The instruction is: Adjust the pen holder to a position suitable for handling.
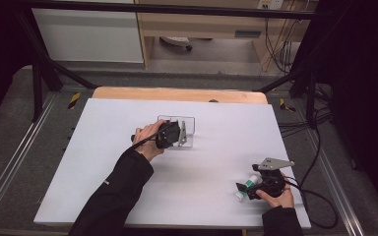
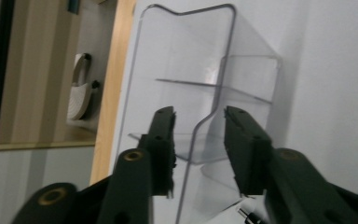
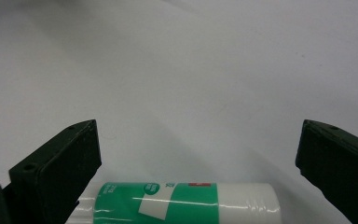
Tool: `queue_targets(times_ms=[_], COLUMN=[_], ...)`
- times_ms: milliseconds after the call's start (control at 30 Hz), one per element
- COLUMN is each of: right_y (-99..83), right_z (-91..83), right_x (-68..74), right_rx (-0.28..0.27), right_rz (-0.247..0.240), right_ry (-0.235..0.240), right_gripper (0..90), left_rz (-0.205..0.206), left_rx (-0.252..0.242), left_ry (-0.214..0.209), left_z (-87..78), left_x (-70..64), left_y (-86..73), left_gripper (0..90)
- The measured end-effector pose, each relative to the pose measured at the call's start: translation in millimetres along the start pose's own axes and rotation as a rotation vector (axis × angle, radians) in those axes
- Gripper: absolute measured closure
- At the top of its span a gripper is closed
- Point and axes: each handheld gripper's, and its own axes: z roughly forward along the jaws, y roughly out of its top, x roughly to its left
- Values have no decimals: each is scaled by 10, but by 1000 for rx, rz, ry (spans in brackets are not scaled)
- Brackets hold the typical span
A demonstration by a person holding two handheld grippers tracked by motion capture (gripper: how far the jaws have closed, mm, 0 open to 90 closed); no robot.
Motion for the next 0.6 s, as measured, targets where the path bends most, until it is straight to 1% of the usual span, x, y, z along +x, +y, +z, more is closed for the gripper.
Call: queue_targets(times_ms=[33,67,100,133,167,200,233,367,433,467,600], right_y=[0,-1,-1,0,0,-1,-1,-1,-1,-1,-1], right_z=[0,1,1,1,1,1,1,3,3,3,5], right_x=[0,3,2,1,1,2,2,4,4,4,2], right_rx=[0,0,0,-2,-2,2,2,3,3,3,4], right_rz=[0,2,1,2,2,3,3,3,3,3,1], right_ry=[0,-1,-1,-1,-1,-1,-1,-2,-1,-1,-4], right_gripper=[5,5,5,5,5,5,5,5,5,5,5], left_rz=[-19,-43,-50,-71,-100,-123,-142,-236,-294,-316,-377], left_rx=[-7,-21,-20,-31,-47,-58,-72,-102,-127,-131,-126], left_ry=[1,2,3,2,-2,-1,3,13,-2,-11,-31], left_z=[-23,-44,-74,-99,-124,-155,-180,-282,-322,-342,-411], left_x=[9,13,26,31,30,30,30,26,8,-2,-39], left_y=[-16,-37,-55,-79,-105,-132,-162,-291,-362,-397,-529], left_gripper=[575,552,532,482,482,427,427,307,246,227,183])
